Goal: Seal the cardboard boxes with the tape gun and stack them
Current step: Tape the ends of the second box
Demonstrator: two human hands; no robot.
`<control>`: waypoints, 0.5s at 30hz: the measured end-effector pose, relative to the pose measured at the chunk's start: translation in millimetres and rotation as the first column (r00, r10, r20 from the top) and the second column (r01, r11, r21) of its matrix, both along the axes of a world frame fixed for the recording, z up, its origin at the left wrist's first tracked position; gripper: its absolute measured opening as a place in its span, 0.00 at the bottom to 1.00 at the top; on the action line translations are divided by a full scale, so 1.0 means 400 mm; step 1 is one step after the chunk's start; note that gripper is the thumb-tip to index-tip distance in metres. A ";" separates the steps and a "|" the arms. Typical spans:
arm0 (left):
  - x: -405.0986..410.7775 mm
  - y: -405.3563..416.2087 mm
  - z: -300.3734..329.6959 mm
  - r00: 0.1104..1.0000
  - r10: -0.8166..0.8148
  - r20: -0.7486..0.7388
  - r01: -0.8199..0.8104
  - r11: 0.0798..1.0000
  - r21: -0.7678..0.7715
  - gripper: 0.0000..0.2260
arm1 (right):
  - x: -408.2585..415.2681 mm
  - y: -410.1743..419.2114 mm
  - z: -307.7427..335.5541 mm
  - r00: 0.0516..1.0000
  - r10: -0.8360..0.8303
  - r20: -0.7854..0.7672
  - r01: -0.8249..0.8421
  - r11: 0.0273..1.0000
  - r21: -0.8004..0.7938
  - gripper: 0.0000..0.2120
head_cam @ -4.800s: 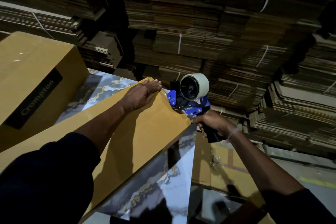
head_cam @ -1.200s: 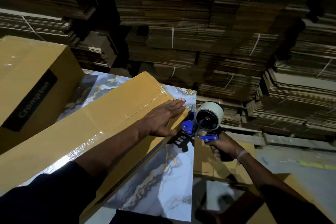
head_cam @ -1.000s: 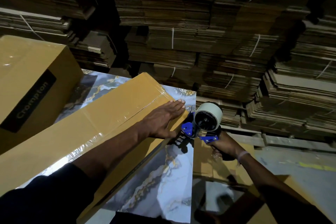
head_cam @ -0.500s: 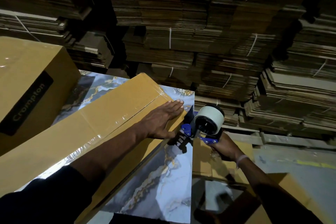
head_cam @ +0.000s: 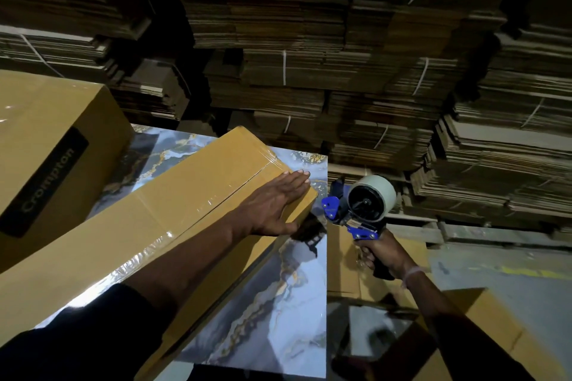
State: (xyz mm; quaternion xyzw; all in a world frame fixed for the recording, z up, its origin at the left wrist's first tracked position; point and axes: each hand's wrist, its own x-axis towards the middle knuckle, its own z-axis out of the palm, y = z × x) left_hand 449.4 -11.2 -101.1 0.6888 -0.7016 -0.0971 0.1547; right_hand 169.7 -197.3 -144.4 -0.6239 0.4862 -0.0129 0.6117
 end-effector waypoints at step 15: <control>0.000 0.000 -0.002 1.000 0.005 -0.018 -0.005 1.000 -0.003 0.44 | 0.034 0.000 0.090 0.937 0.308 -0.163 -0.348 0.853 -0.388 0.11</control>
